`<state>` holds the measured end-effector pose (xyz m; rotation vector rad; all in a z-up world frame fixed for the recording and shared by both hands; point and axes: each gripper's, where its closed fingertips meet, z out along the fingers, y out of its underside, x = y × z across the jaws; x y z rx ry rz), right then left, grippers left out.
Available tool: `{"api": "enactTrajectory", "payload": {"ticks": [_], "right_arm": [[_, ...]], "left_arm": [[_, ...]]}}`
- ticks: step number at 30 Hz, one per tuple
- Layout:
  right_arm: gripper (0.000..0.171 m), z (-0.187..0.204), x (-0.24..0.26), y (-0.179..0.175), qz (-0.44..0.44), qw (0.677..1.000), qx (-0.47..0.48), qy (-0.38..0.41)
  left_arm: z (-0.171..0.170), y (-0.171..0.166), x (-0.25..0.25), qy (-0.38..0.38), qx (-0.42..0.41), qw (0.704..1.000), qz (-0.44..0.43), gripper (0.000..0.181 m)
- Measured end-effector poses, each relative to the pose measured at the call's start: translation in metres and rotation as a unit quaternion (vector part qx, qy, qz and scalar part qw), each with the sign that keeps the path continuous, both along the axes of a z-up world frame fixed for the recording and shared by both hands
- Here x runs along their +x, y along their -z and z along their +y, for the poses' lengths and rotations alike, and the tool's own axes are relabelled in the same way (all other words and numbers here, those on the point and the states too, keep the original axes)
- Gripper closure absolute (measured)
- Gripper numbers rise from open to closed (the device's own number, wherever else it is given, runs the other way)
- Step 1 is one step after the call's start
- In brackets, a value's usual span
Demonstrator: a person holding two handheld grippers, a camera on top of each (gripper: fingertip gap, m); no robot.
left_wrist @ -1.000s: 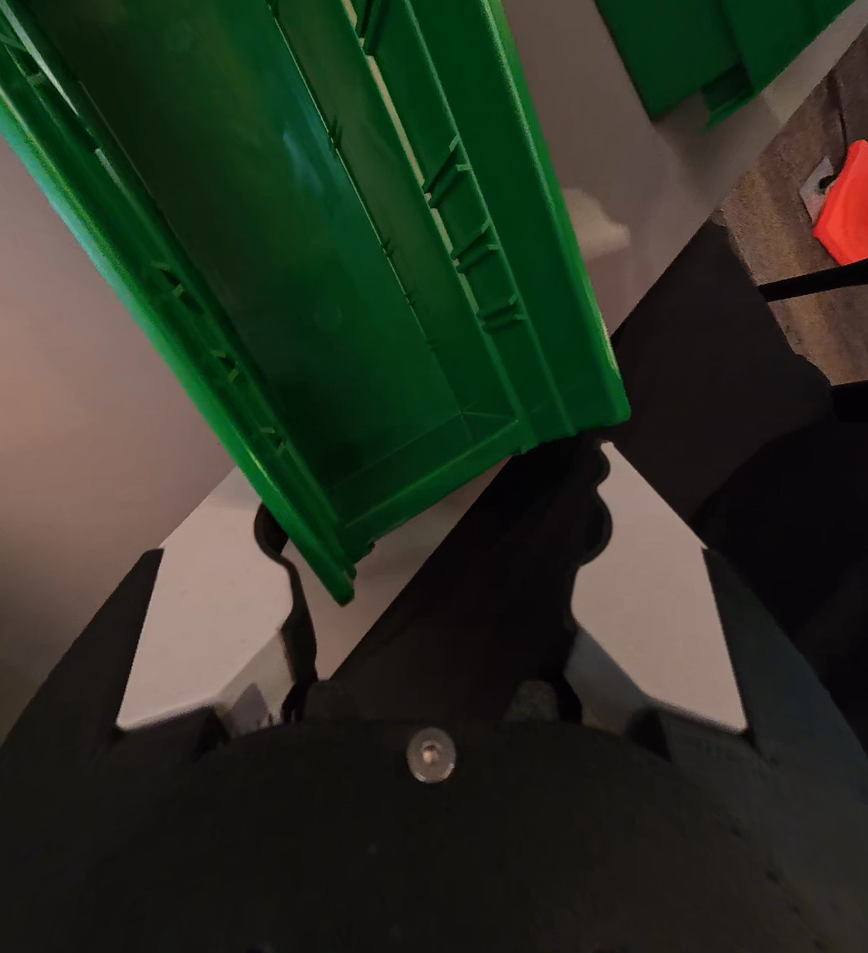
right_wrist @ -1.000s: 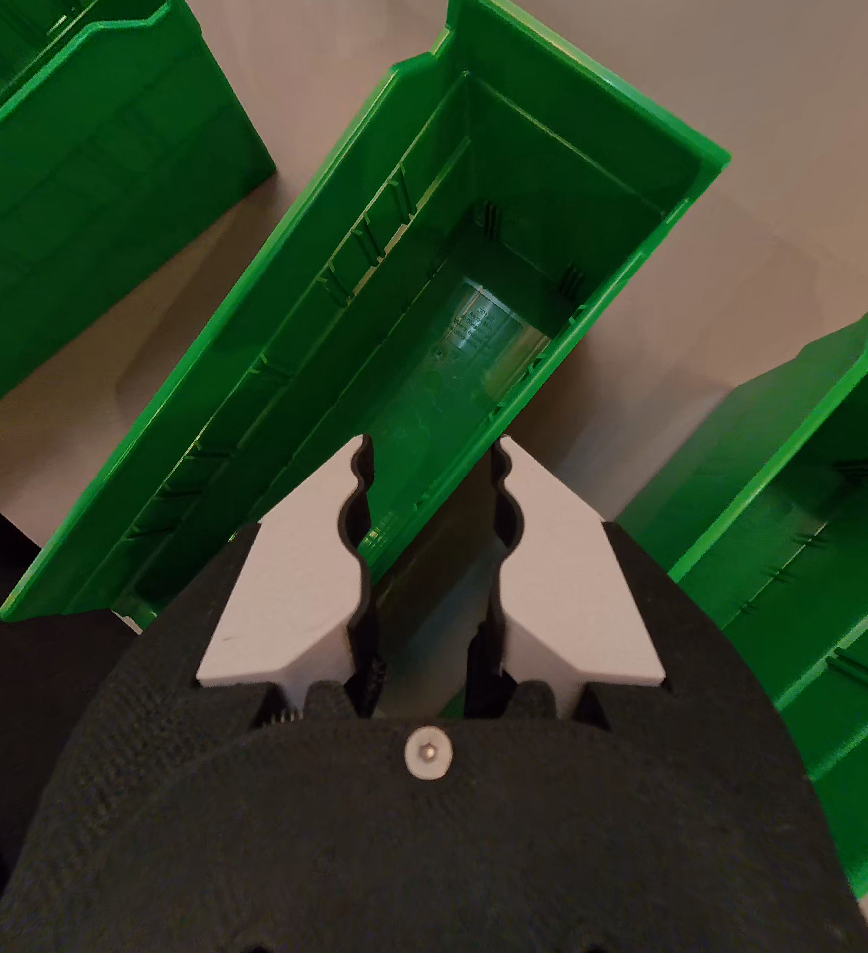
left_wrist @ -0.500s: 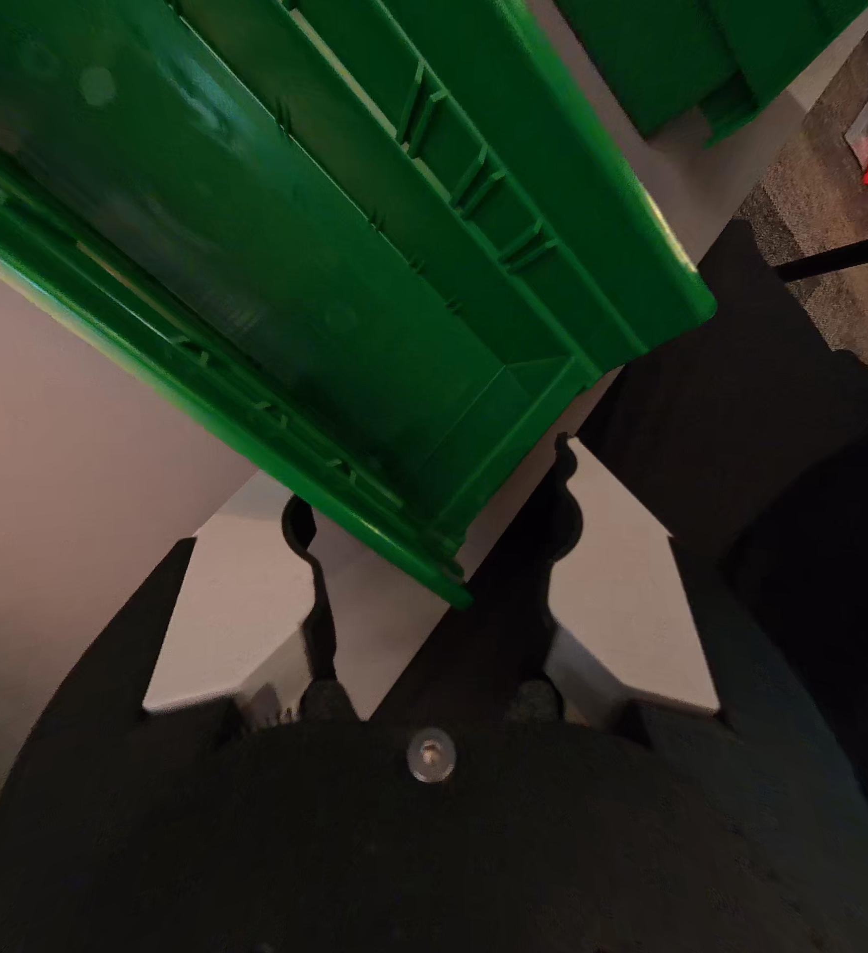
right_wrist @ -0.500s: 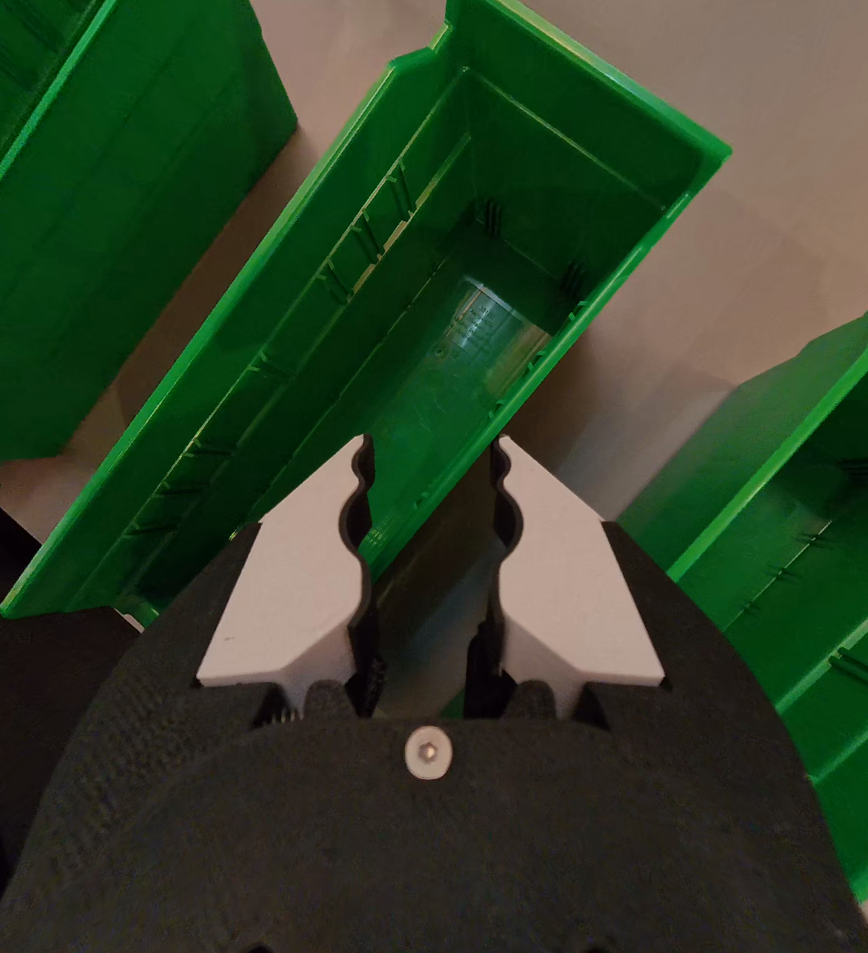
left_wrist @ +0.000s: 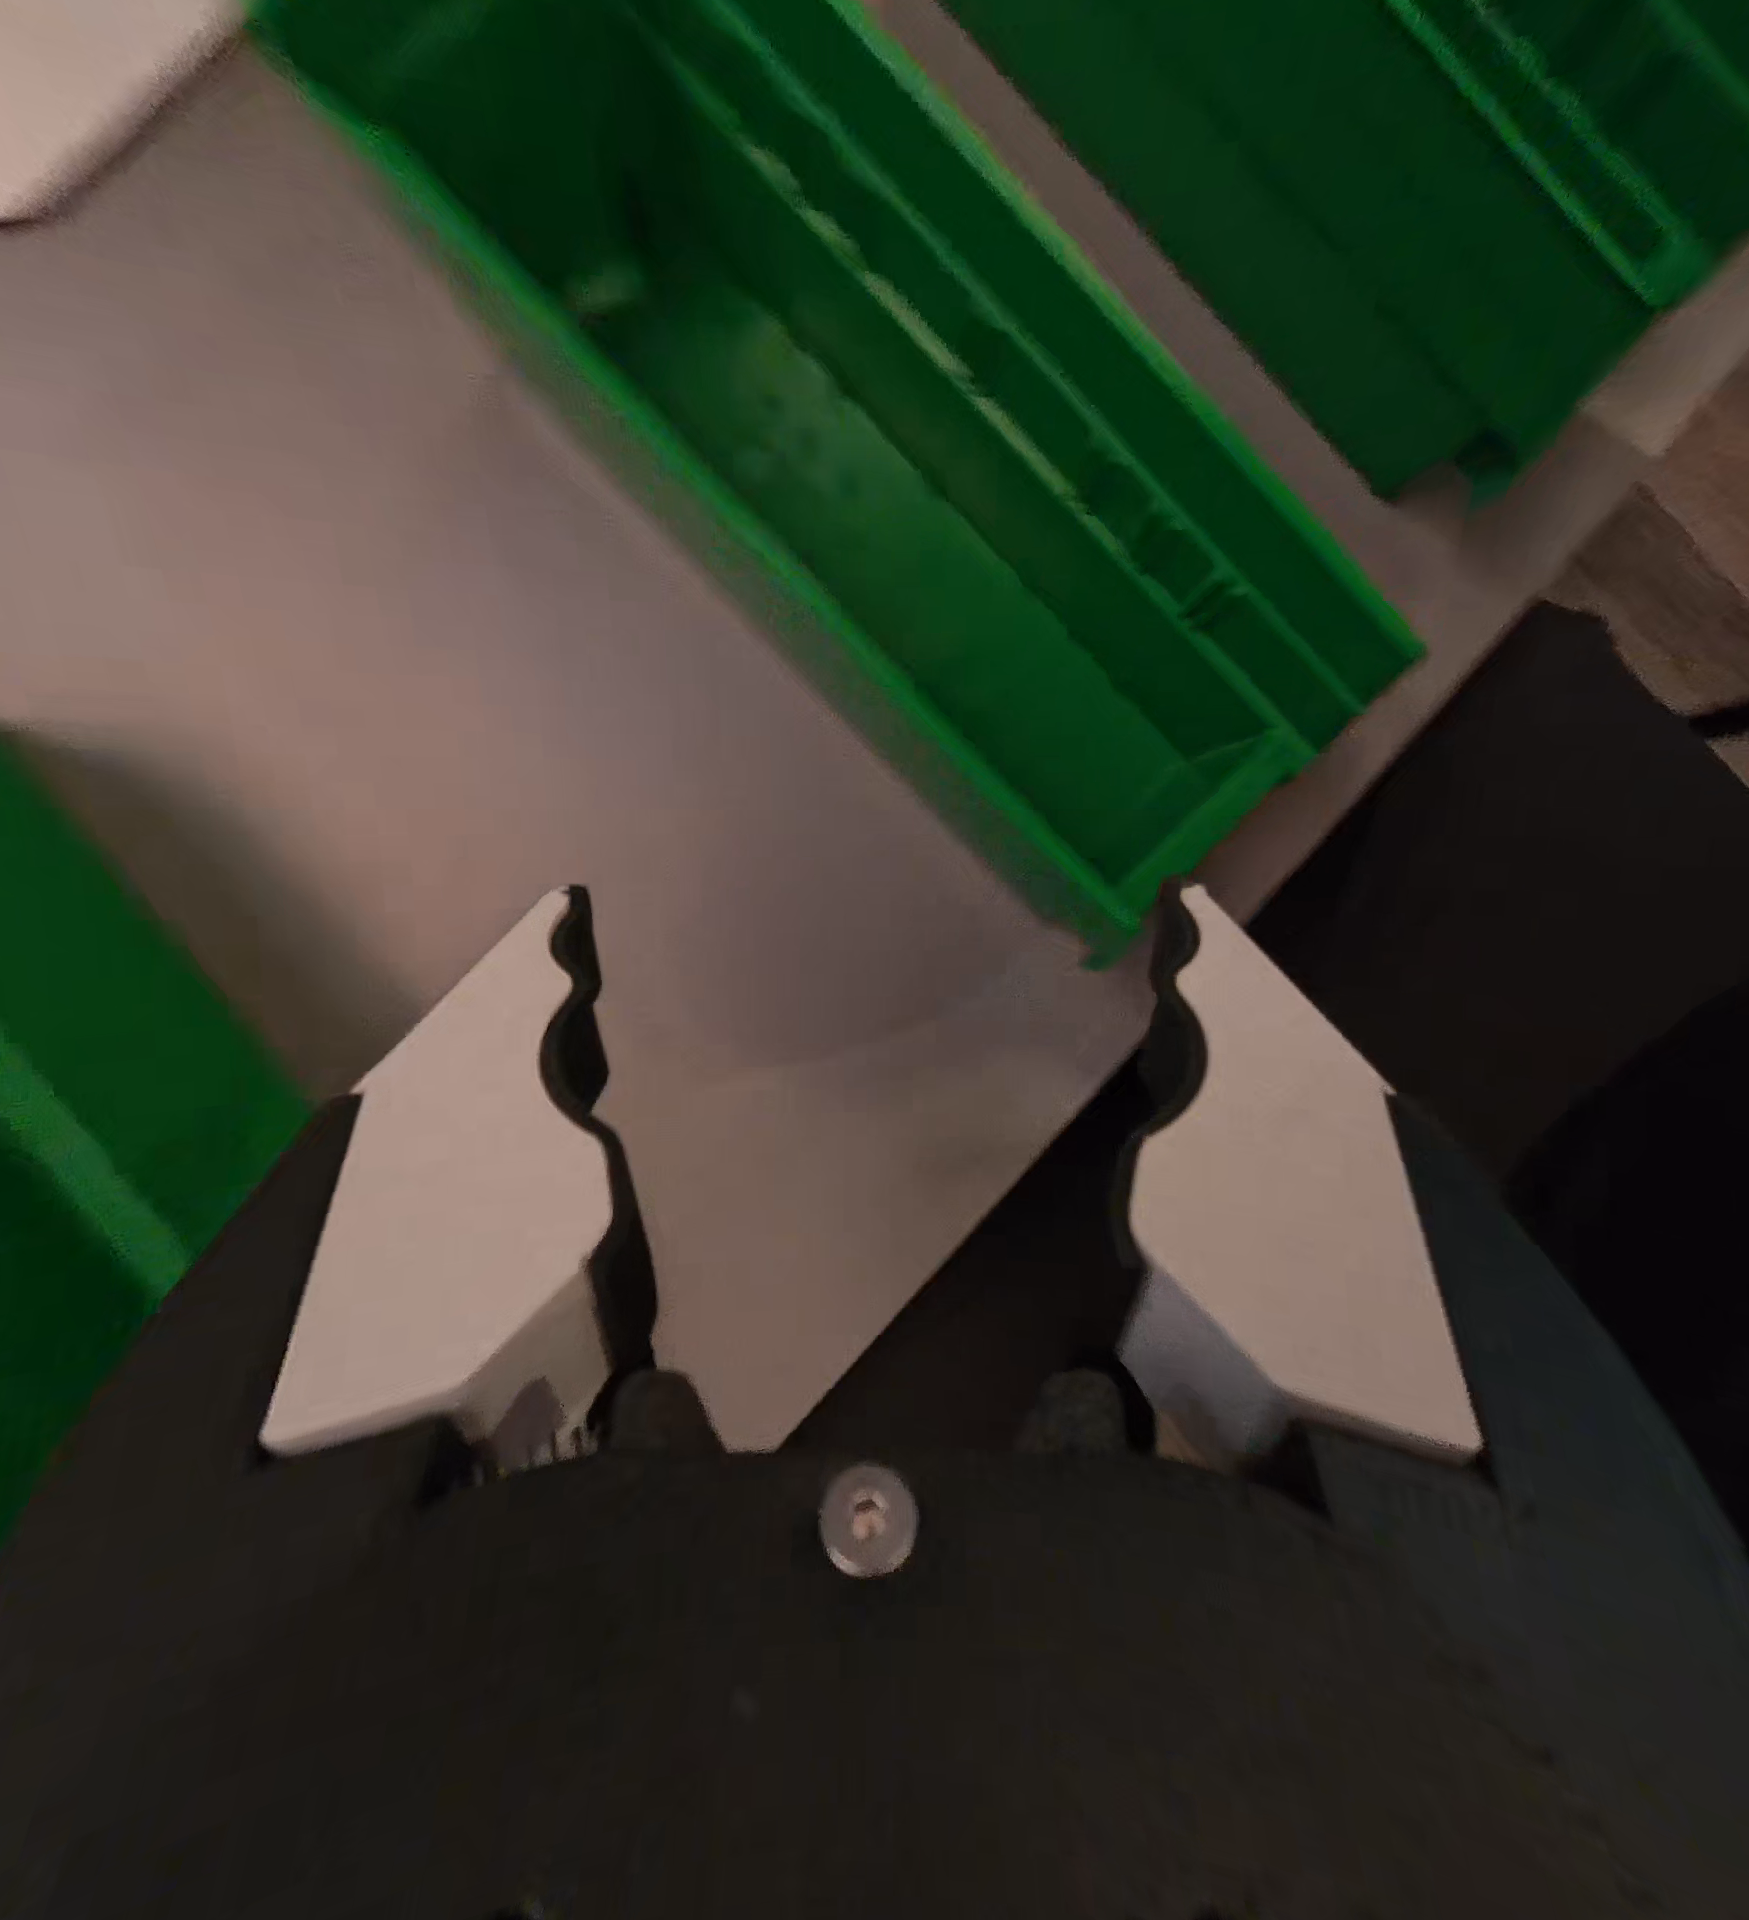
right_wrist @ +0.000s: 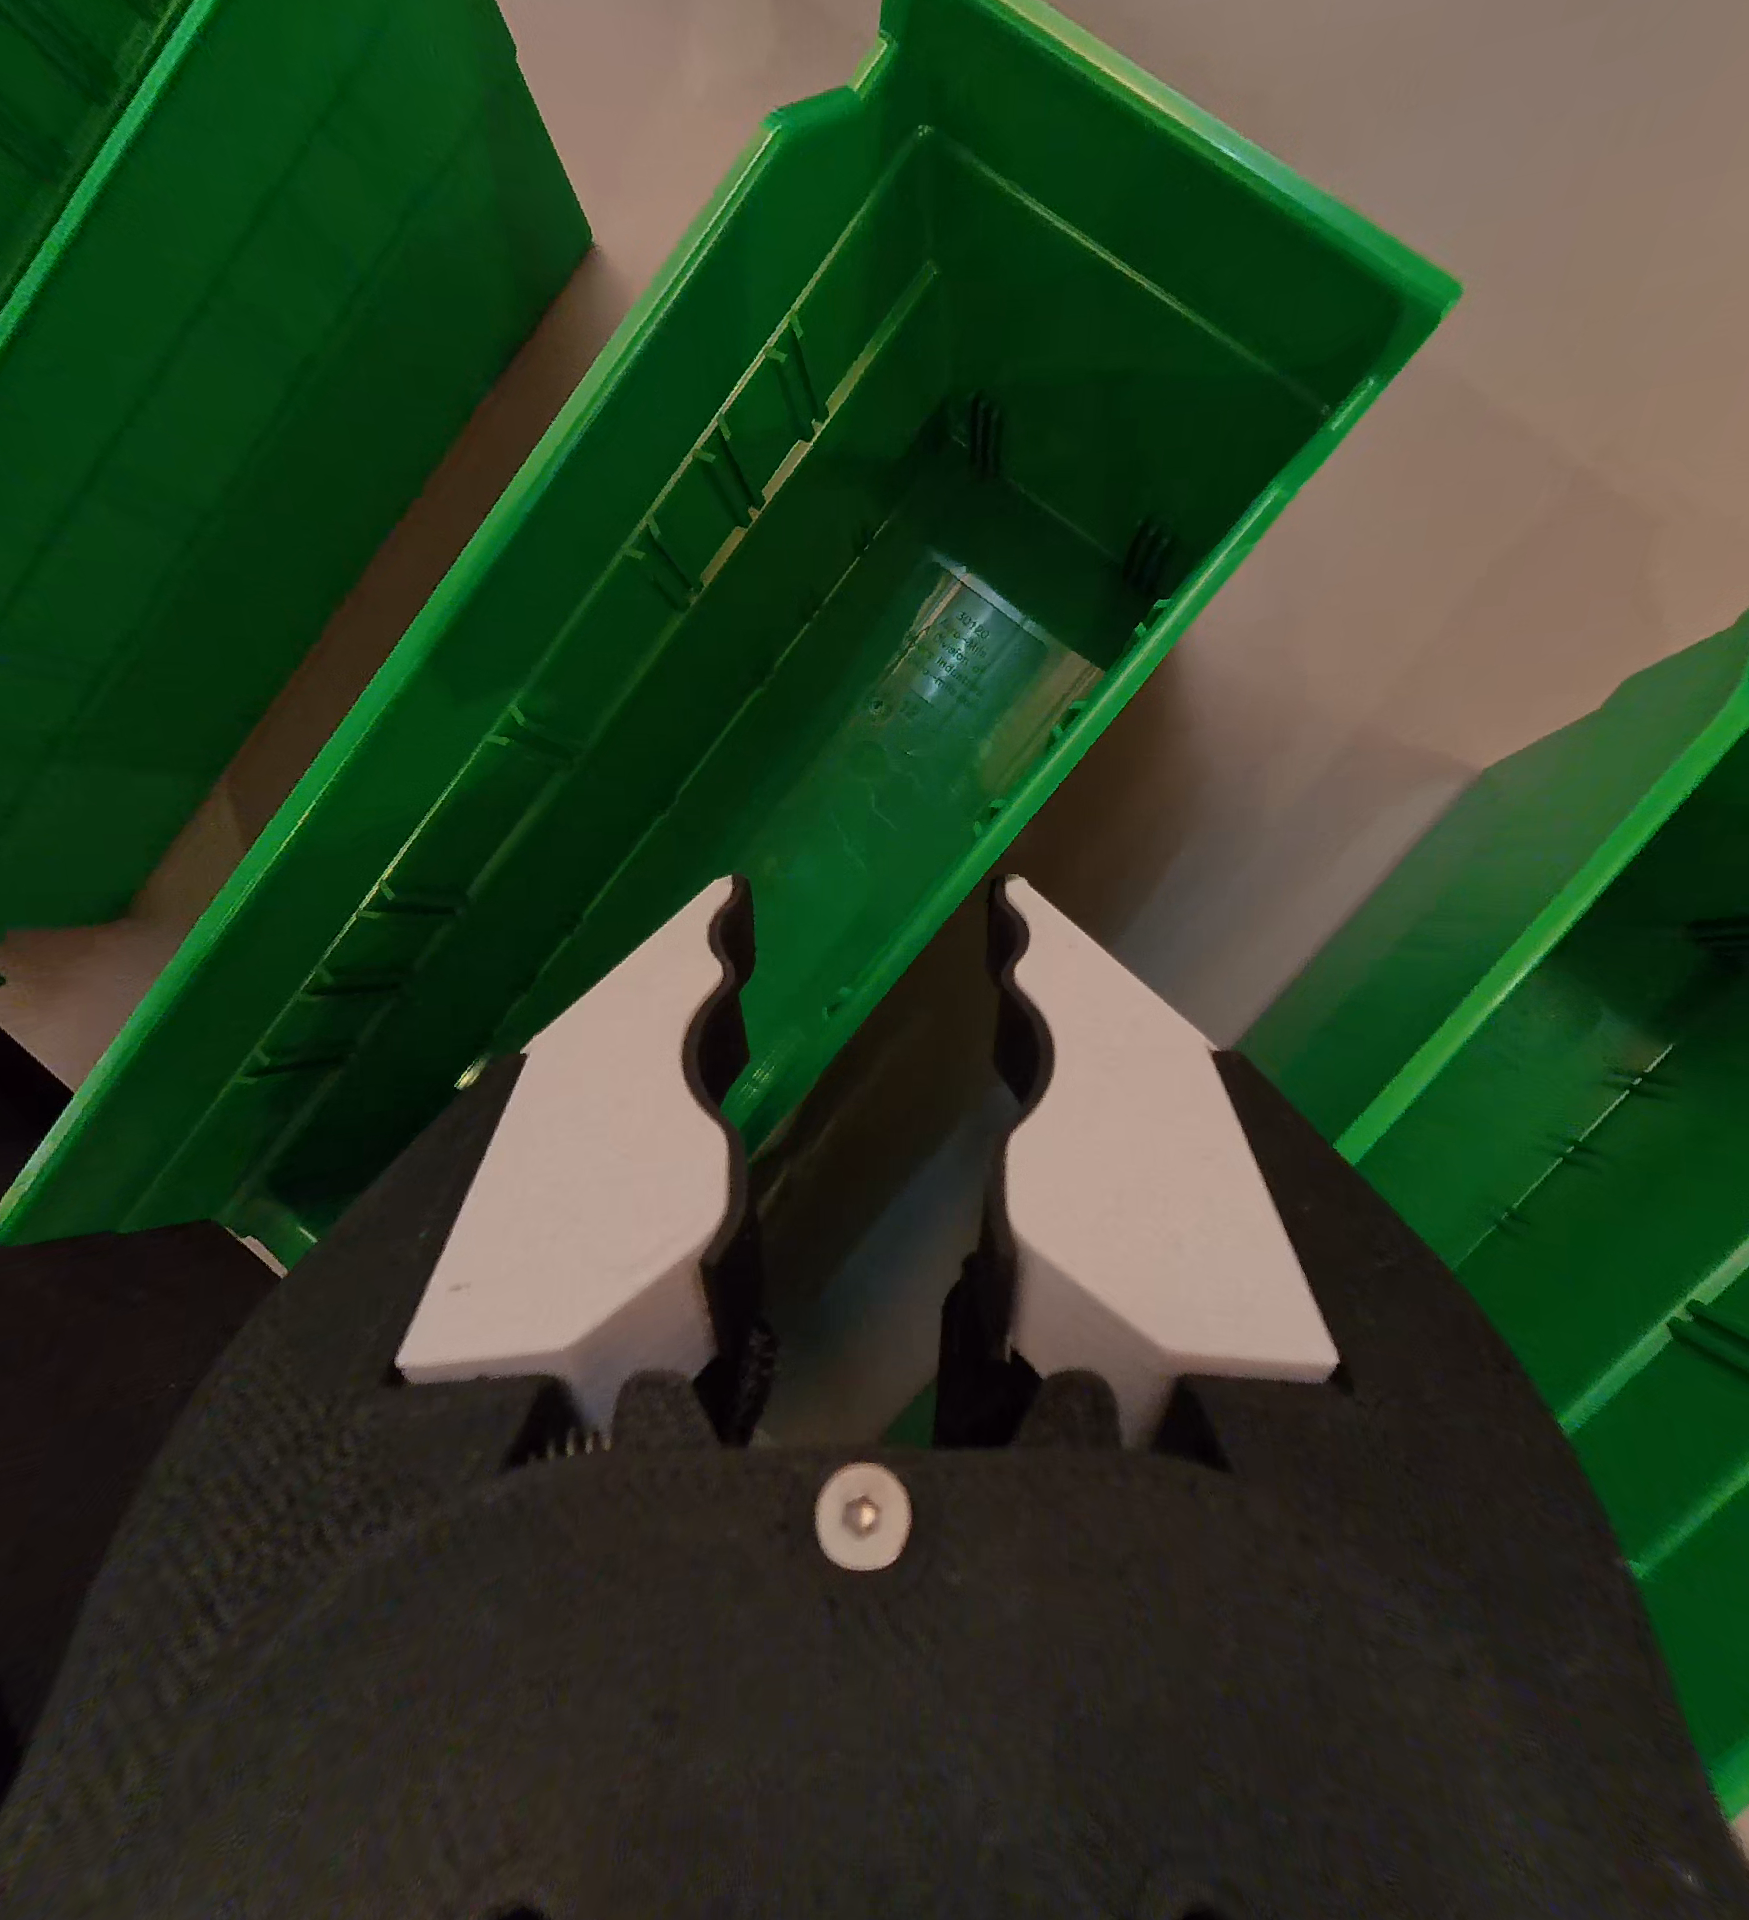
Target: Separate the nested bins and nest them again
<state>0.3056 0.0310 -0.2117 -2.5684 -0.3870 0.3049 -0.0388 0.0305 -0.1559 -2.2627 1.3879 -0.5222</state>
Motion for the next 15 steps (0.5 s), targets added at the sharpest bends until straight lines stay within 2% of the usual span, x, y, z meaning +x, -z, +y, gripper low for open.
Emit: {"api": "enactTrajectory", "payload": {"ticks": [4, 8, 12, 15], "right_arm": [[0.127, 0.0, -0.001, 0.0, -0.003, 1.0, 0.0, -0.001], [0.127, -0.001, -0.001, 0.0, -0.005, 1.0, -0.001, 0.0], [0.127, -0.001, -0.001, 0.0, -0.005, 1.0, -0.002, 0.001], [0.127, 0.0, 0.0, 0.0, -0.005, 1.0, -0.002, 0.002]], "left_arm": [[0.059, -0.026, -0.072, -0.113, 0.042, 0.993, 0.008, 0.076], [0.114, -0.027, -0.153, -0.242, 0.047, 0.969, 0.008, 0.075], [0.147, -0.014, -0.21, -0.312, 0.041, 0.949, -0.007, 0.074], [0.152, 0.011, -0.226, -0.323, -0.007, 0.946, -0.008, 0.072]]}}
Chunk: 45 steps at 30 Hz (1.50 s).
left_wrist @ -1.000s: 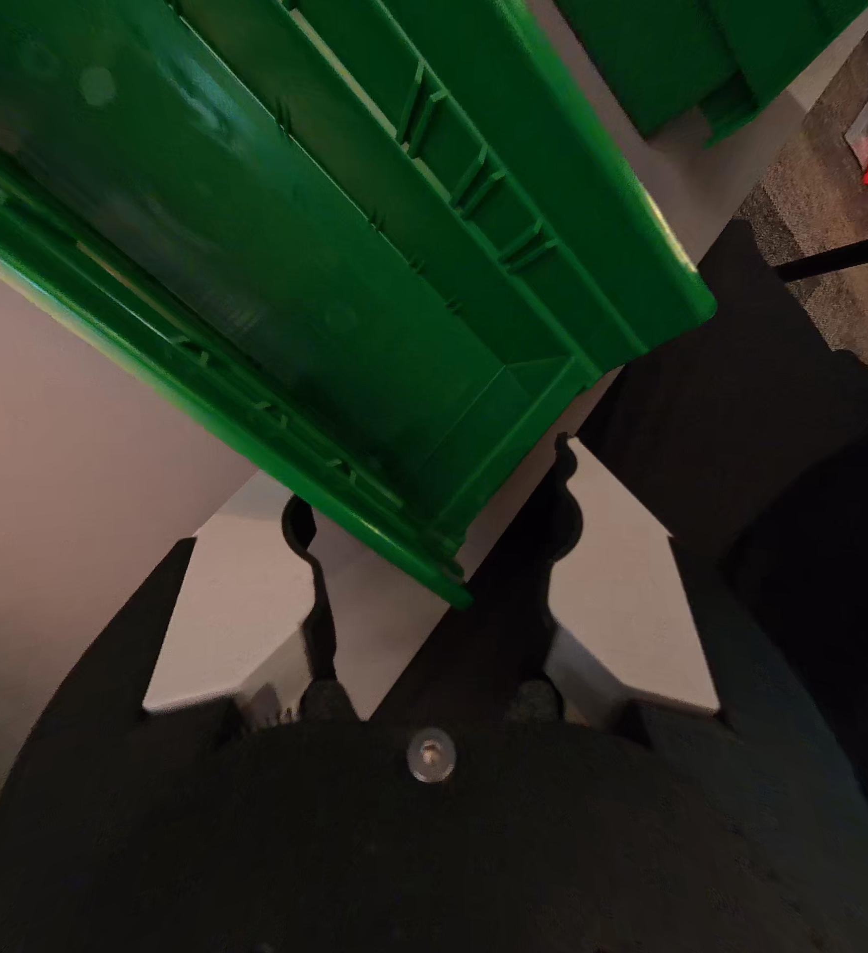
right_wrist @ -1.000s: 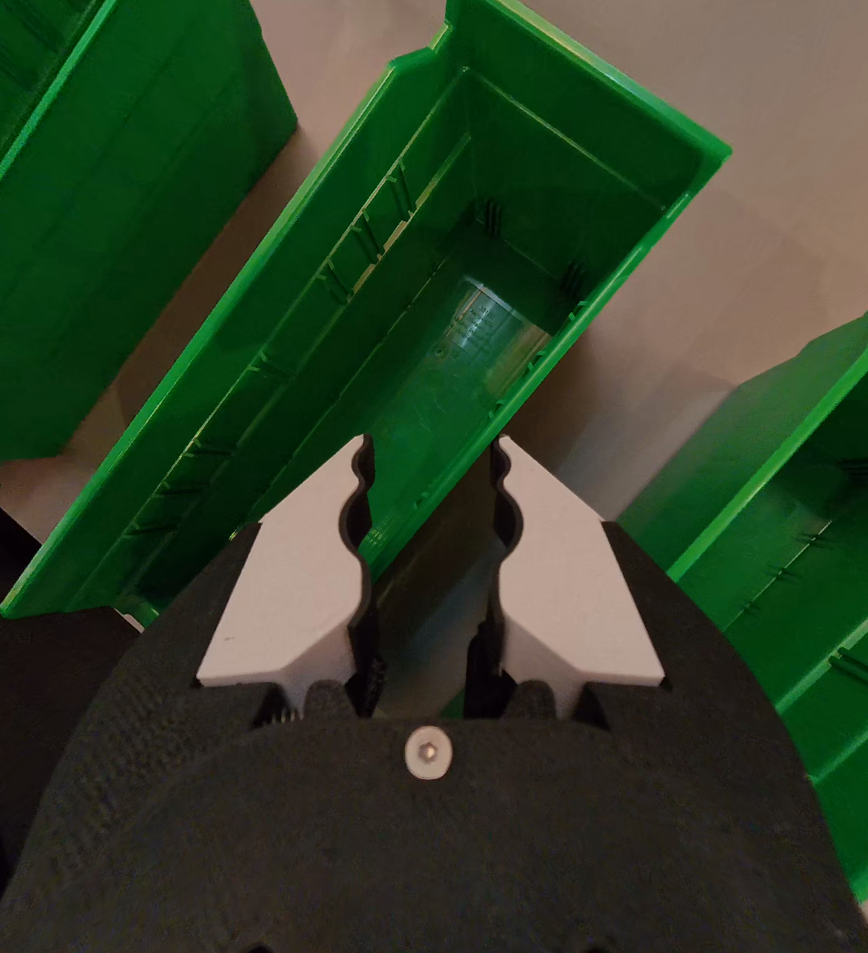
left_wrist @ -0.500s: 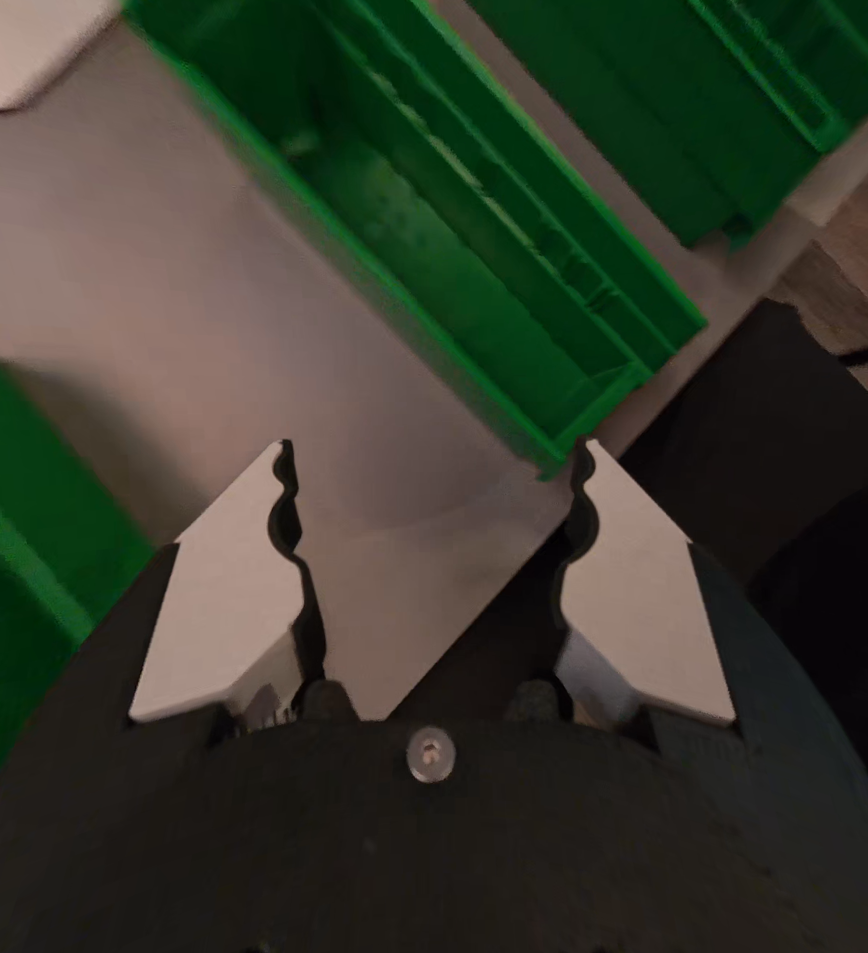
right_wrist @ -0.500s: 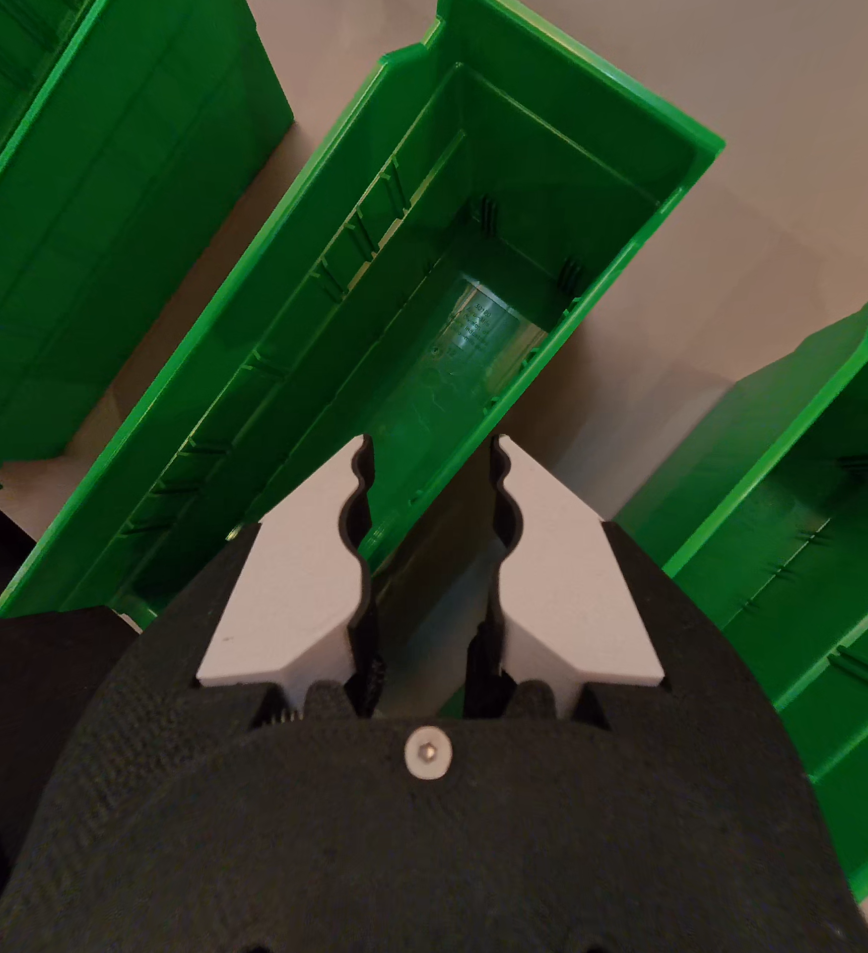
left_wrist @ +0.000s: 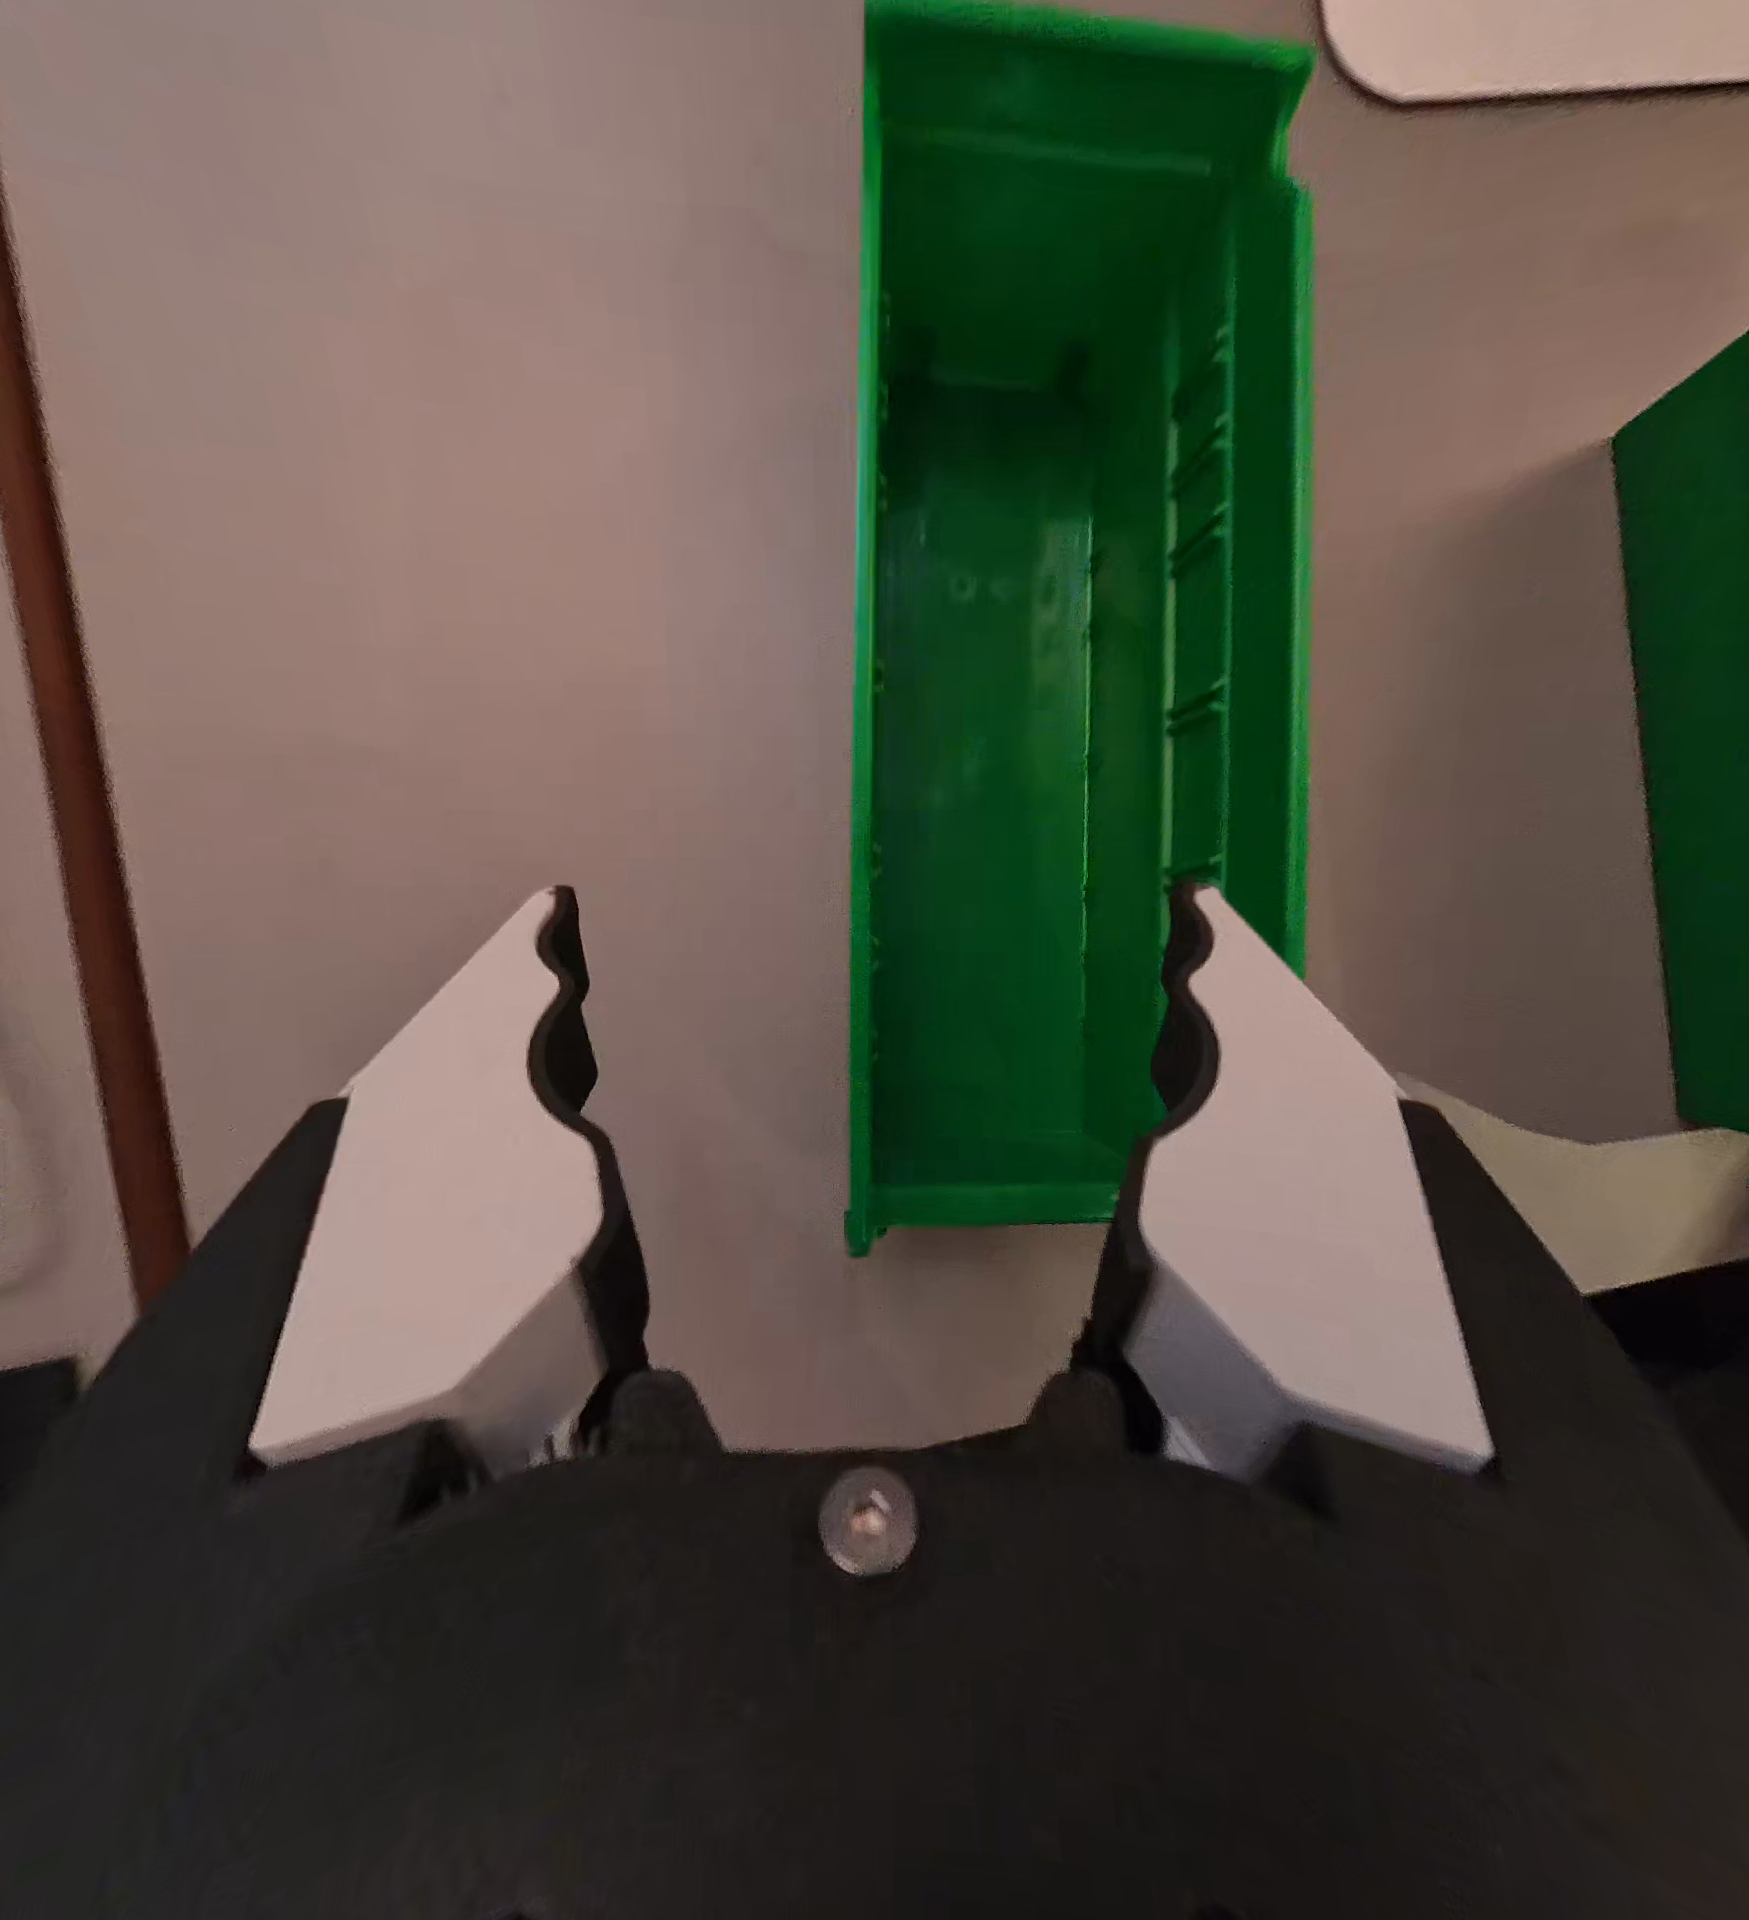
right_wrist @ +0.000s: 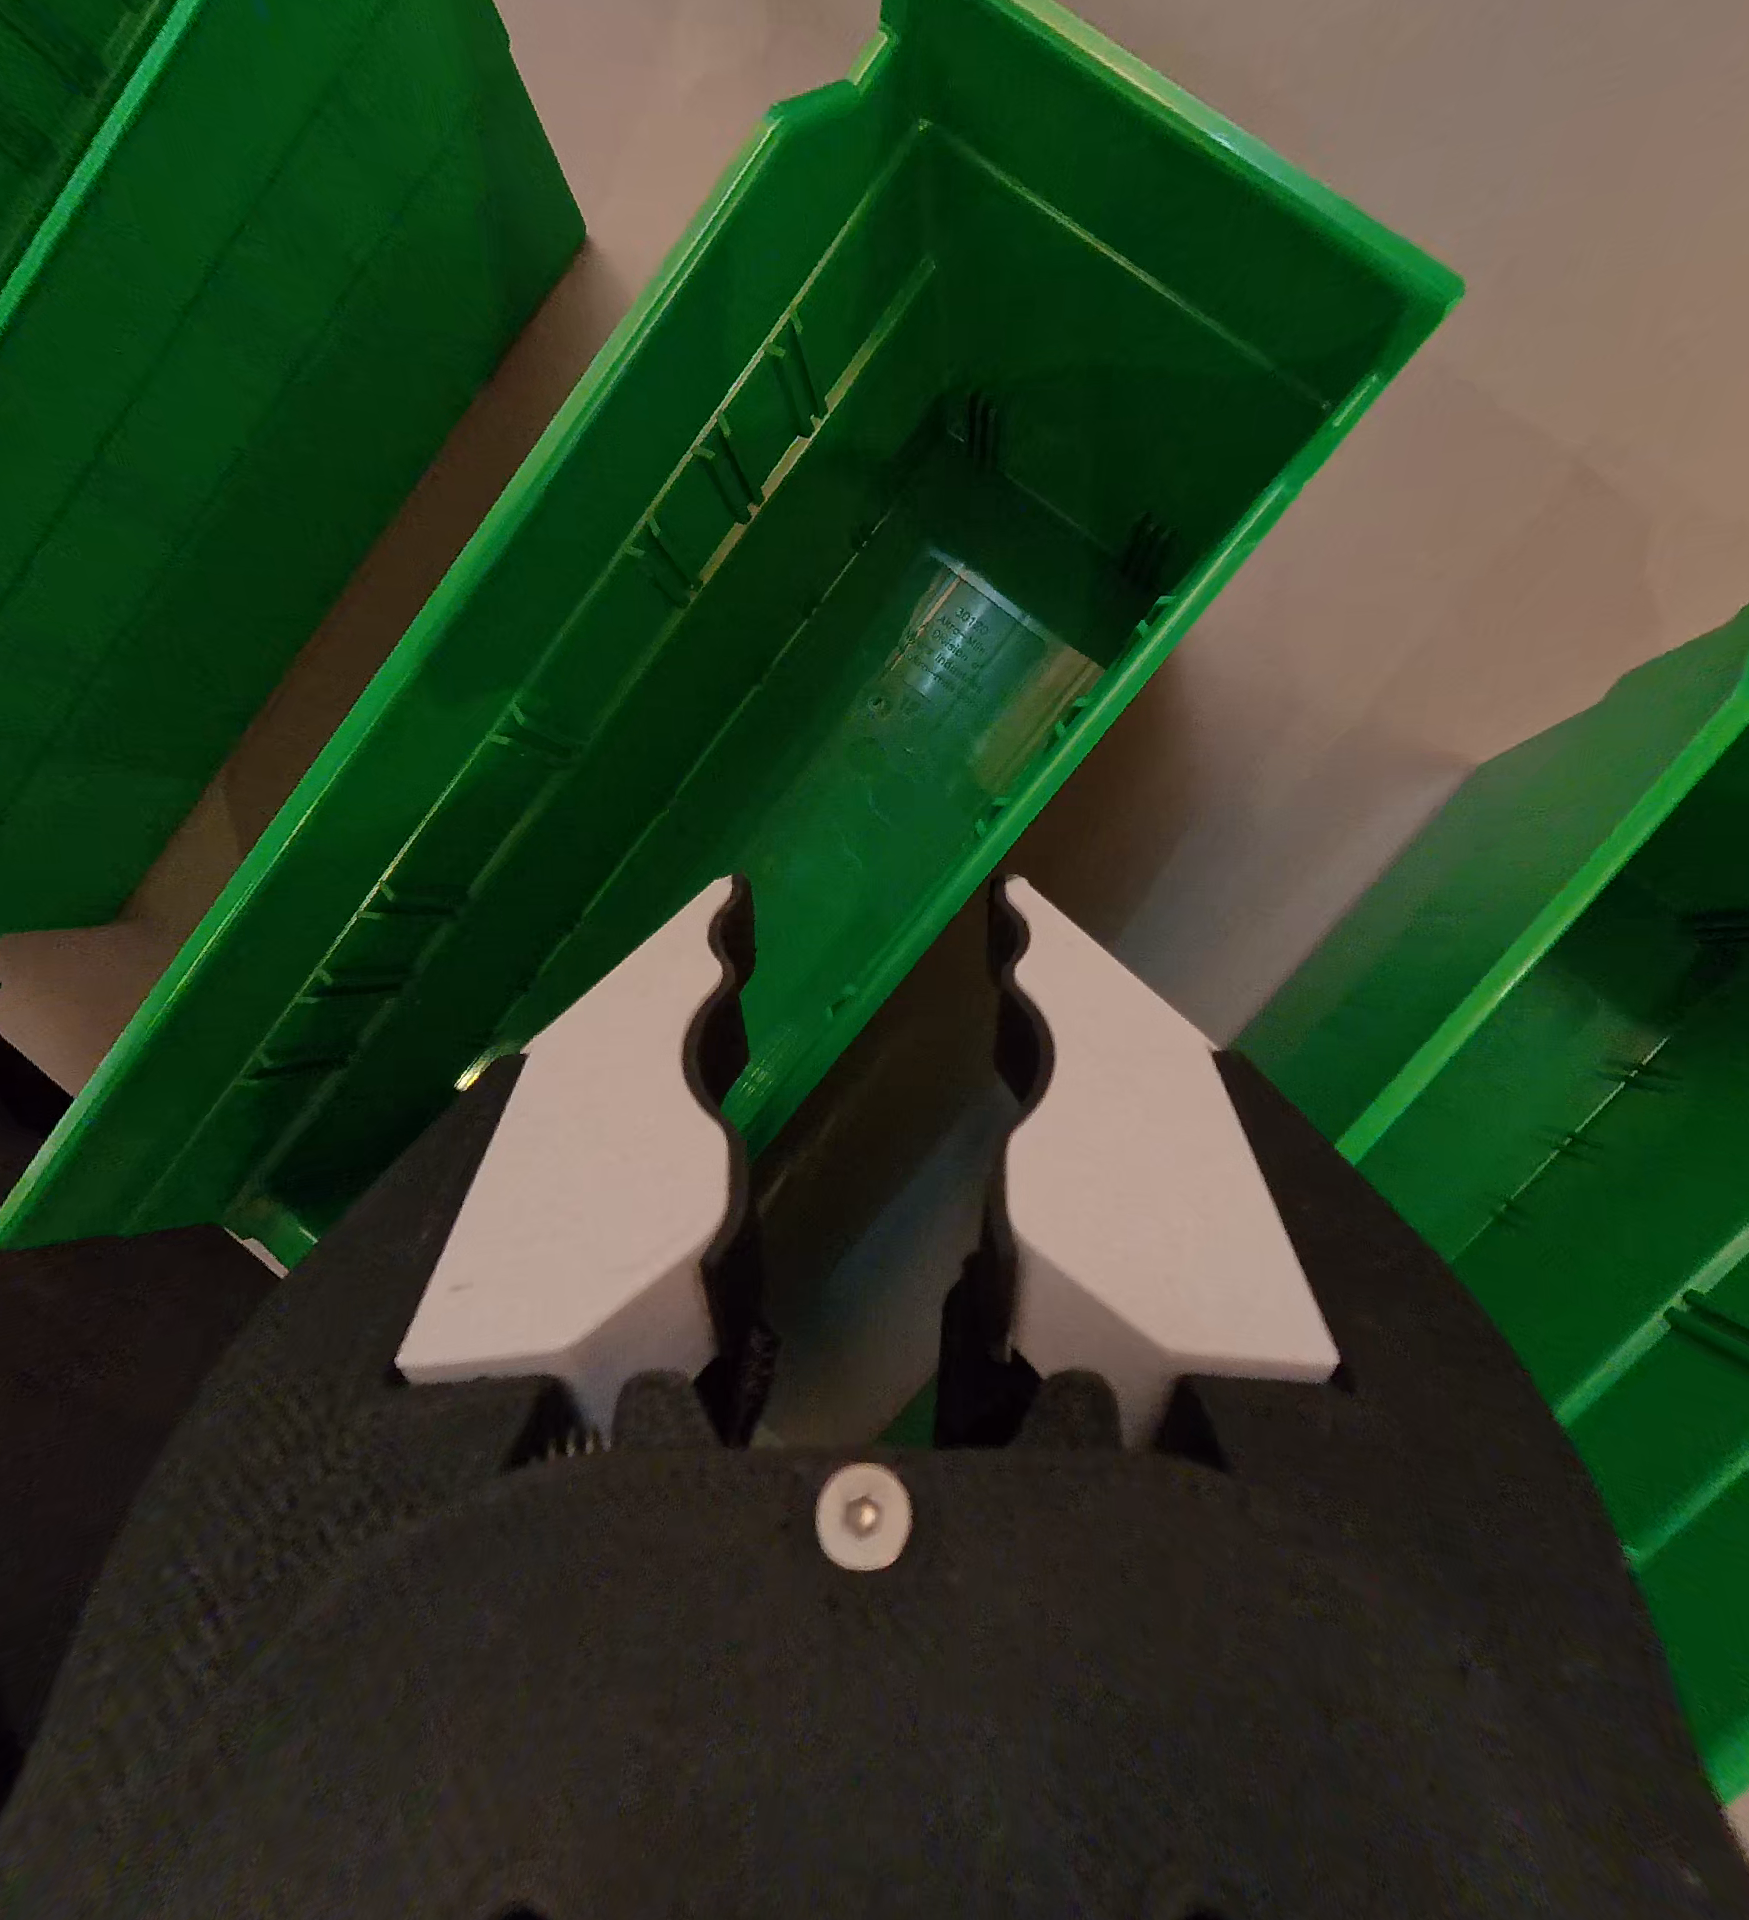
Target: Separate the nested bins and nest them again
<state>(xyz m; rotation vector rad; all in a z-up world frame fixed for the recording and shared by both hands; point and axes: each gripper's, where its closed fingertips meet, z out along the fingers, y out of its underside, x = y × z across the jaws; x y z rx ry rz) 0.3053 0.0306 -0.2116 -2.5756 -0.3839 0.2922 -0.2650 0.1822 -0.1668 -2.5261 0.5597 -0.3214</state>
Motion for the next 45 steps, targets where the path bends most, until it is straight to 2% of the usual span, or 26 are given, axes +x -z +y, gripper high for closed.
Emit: {"api": "enactTrajectory", "payload": {"ticks": [4, 10, 12, 21, 28, 33, 36, 39, 41, 45], "right_arm": [[0.127, 0.0, 0.0, 0.0, -0.003, 1.0, -0.001, 0.0], [0.127, 0.0, 0.001, 0.0, 0.0, 1.0, -0.001, 0.003], [0.127, 0.0, 0.001, 0.0, 0.002, 1.0, -0.001, 0.003], [0.127, 0.0, 0.002, 0.001, 0.005, 1.0, 0.0, 0.004], [0.127, 0.0, 0.002, 0.001, 0.004, 1.0, 0.001, 0.005], [0.128, 0.0, 0.002, 0.001, 0.006, 1.0, 0.0, 0.005], [0.128, 0.0, 0.002, 0.001, 0.006, 1.0, 0.0, 0.004], [0.127, 0.0, 0.002, 0.001, 0.005, 1.0, 0.0, 0.004], [0.127, 0.0, 0.002, 0.001, 0.006, 1.0, 0.0, 0.005], [0.127, 0.0, 0.002, 0.001, 0.006, 1.0, 0.0, 0.005]], "left_arm": [[-0.002, 0.03, 0.002, 0.011, -0.047, 0.999, -0.012, 0.078], [-0.002, 0.058, 0.009, 0.015, -0.078, 0.997, -0.021, 0.102], [-0.005, 0.067, 0.011, 0.02, -0.089, 0.996, -0.016, 0.102], [-0.013, 0.074, 0.032, 0.055, -0.096, 0.992, -0.056, 0.115], [-0.007, 0.058, 0.032, 0.054, -0.062, 0.994, -0.069, 0.113], [0.012, 0.012, 0.014, 0.046, 0.033, 0.997, -0.044, 0.113], [0.026, -0.005, -0.009, 0.026, 0.075, 0.997, -0.012, 0.11], [0.029, 0.017, -0.026, 0.01, 0.029, 1.0, 0.005, 0.096], [0.025, 0.034, -0.023, 0.017, -0.014, 1.0, -0.017, 0.095], [0.008, 0.057, -0.004, 0.05, -0.073, 0.995, -0.047, 0.107]]}}
